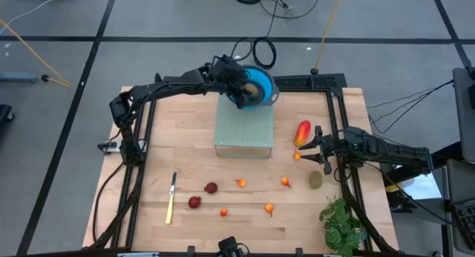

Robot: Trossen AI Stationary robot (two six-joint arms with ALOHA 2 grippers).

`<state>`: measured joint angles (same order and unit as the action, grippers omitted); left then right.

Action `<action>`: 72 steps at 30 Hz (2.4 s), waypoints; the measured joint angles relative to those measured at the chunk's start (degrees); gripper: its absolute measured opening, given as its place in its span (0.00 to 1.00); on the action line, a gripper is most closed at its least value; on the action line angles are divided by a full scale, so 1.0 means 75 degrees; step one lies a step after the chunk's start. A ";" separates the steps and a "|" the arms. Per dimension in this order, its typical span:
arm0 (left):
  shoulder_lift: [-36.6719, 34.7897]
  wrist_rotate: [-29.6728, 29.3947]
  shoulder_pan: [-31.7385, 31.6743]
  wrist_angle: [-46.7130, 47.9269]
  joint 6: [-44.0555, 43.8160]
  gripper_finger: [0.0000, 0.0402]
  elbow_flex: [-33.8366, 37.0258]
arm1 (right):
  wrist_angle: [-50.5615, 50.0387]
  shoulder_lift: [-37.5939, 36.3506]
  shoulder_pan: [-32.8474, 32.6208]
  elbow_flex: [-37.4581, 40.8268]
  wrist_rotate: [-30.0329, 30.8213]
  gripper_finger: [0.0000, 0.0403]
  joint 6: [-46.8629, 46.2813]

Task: Pick & Place Fruit
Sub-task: Put the kiwi into the blue strainer bowl on the shelf, then put the pomegranate into the blue strainer bowl on the shelf

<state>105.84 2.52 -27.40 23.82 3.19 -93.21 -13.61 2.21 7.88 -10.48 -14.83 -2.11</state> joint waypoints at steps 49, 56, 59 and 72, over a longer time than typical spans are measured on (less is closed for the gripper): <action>-0.1729 -0.0152 0.1594 0.1677 -0.1775 0.60 -0.1626 | 0.0003 0.0001 0.0002 -0.0002 -0.0029 0.35 -0.0024; -0.1728 -0.0549 0.2195 0.3184 -0.2948 0.60 -0.1624 | 0.0003 0.0000 0.0001 0.0000 -0.0032 0.35 -0.0026; -0.1728 -0.0611 0.2537 0.3608 -0.3342 0.60 -0.1623 | 0.0003 -0.0001 0.0001 -0.0001 -0.0031 0.35 -0.0025; -0.1728 -0.1121 0.4082 0.4665 -0.5418 0.60 -0.1623 | 0.0003 0.0000 0.0001 0.0000 -0.0032 0.35 -0.0024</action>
<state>92.88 -5.88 3.22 58.81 -37.44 -105.38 -13.58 2.21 7.89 -10.48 -15.07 -2.29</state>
